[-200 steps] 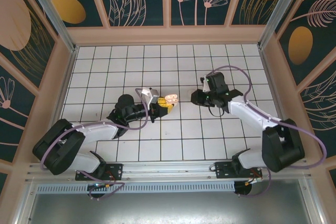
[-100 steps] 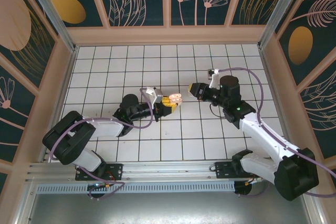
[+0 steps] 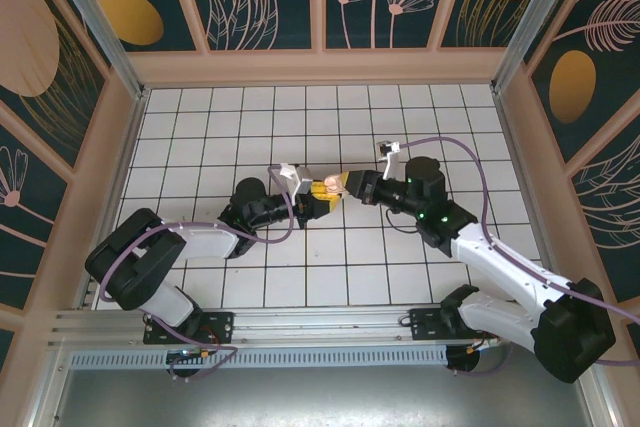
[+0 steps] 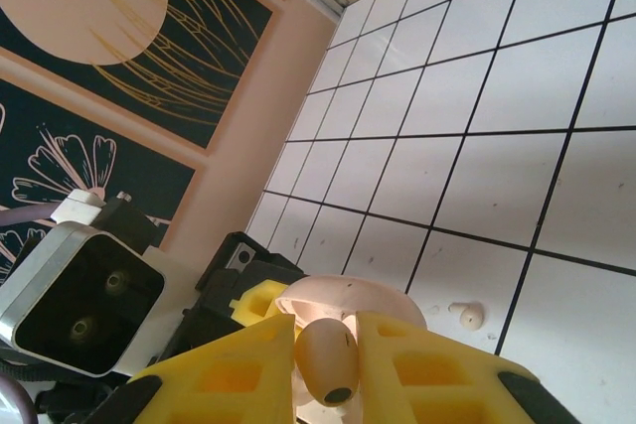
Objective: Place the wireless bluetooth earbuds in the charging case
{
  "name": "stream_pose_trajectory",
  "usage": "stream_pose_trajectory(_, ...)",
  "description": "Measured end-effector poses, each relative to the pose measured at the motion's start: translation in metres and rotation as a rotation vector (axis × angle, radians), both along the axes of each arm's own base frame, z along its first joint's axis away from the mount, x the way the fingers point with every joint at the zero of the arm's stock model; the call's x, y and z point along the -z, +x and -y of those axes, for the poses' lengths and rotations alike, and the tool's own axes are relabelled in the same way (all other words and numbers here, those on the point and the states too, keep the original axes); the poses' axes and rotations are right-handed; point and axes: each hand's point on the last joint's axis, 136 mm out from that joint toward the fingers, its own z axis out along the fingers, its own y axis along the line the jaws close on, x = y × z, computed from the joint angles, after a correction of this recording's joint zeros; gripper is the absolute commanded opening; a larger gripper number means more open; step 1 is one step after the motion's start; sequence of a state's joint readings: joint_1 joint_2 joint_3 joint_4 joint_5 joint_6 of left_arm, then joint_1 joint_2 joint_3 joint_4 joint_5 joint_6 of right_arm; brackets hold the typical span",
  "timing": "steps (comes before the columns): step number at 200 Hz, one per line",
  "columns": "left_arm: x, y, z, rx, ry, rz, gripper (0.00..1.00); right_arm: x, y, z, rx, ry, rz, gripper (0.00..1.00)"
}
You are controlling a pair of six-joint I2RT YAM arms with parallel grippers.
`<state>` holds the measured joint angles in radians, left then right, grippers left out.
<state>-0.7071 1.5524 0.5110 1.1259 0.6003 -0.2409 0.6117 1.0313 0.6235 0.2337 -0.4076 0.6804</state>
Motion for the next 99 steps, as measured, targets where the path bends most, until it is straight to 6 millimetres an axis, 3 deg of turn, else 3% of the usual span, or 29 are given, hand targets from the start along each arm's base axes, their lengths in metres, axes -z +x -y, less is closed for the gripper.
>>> stream_pose_trajectory(99, 0.0001, 0.0002, 0.0002, -0.003, 0.0, -0.001, 0.2, 0.0007, -0.0034, 0.002, 0.017, 0.008, 0.013, 0.21)
